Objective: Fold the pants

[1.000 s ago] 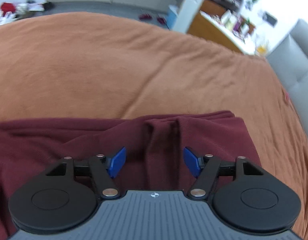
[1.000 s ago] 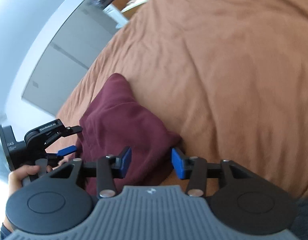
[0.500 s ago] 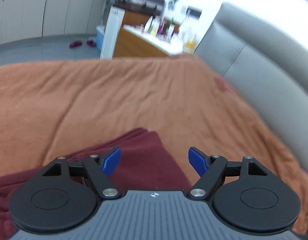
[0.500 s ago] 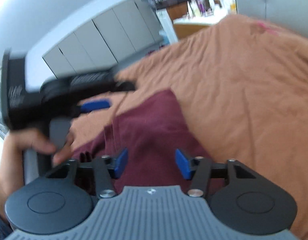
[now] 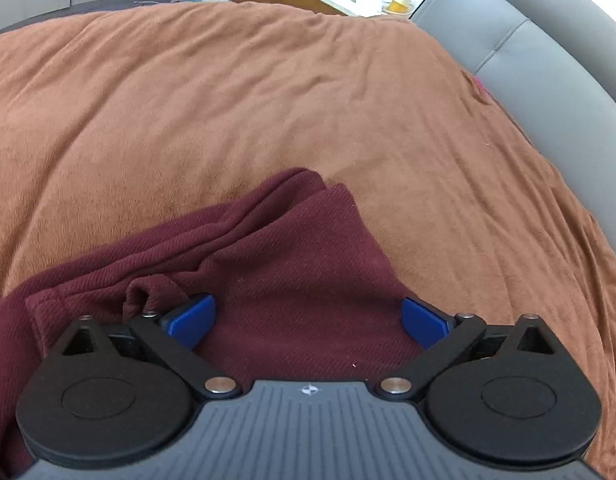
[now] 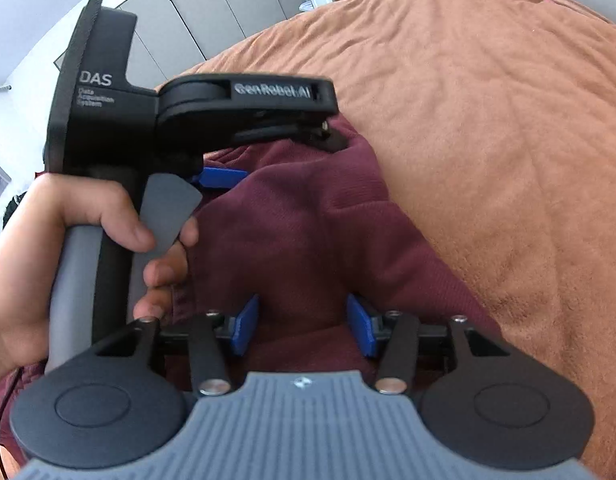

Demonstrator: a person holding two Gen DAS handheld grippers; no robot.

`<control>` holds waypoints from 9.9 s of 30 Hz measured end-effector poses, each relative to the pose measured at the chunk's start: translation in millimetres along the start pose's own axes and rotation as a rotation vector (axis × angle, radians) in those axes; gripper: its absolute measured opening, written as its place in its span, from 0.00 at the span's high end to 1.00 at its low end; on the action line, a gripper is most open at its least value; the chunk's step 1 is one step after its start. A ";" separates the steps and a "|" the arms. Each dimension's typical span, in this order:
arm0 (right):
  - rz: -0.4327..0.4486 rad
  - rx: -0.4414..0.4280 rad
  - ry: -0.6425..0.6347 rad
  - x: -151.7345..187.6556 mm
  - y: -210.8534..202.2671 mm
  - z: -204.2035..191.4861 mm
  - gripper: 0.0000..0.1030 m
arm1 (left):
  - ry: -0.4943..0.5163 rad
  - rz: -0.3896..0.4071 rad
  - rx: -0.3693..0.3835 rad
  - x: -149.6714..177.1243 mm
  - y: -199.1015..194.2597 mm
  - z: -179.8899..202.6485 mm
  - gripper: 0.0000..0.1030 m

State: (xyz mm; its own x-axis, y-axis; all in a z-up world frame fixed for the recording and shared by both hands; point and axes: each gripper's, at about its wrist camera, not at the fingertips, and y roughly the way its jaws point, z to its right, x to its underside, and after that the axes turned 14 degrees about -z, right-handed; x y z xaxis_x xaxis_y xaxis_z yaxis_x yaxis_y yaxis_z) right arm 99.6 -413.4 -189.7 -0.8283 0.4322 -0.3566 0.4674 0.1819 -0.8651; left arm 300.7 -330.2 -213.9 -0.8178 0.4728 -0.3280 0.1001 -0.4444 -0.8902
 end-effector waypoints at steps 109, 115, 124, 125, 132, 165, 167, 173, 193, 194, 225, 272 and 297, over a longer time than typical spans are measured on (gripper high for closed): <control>0.282 -0.164 -1.012 170.1 -59.9 -280.3 0.36 | -0.591 0.459 -0.117 286.6 -306.9 -229.1 0.00; 0.329 -0.236 -0.948 155.2 -124.9 -248.6 0.36 | -0.467 0.372 -0.037 230.7 -289.2 -215.1 0.00; 0.300 -0.011 -1.120 125.3 -77.3 -259.3 0.36 | -0.421 0.076 -0.036 168.5 -256.7 -257.8 0.00; 0.232 -0.047 -1.134 117.9 -66.5 -264.9 0.37 | -0.463 0.046 -0.006 167.0 -250.4 -266.2 0.00; -0.012 -0.173 -1.048 86.9 -20.3 -287.0 0.95 | -0.506 0.004 0.005 162.4 -216.9 -286.1 0.41; 0.257 -0.183 -0.963 145.3 -58.6 -241.7 0.18 | -0.531 0.208 0.001 192.4 -276.5 -298.5 0.12; 0.208 -0.240 -0.856 121.6 -73.7 -222.9 0.09 | -0.521 0.184 0.031 203.0 -282.7 -297.2 0.12; -0.059 -0.459 -0.527 36.8 -63.4 -164.9 0.06 | -0.460 0.108 0.159 237.6 -269.8 -292.2 0.12; -0.437 -0.627 -0.201 -43.1 96.1 -147.4 0.04 | -0.500 0.115 0.502 267.6 -233.4 -328.7 0.16; -0.437 -0.617 -0.220 -43.6 98.5 -152.2 0.04 | -0.478 0.110 0.496 266.6 -232.8 -328.5 0.17; -0.454 -0.629 -0.264 -49.5 125.8 -172.2 0.09 | -0.527 -0.003 0.474 241.6 -173.7 -319.9 0.00; 0.008 -0.012 -0.246 -108.7 -3.0 7.0 0.05 | -0.357 0.221 0.136 133.5 -134.2 -143.5 0.00; 0.179 0.285 -0.258 110.3 -212.6 -110.7 0.05 | -0.155 0.250 -0.300 224.6 -276.9 78.4 0.00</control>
State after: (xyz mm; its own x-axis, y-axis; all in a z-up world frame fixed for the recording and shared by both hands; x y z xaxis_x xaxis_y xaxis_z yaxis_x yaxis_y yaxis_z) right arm -56.9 -306.6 -6.1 -0.8091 0.1925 -0.5553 0.5368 -0.1428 -0.8316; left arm 44.8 -160.5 -16.3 -0.8210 0.2479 -0.5144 0.4479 -0.2791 -0.8494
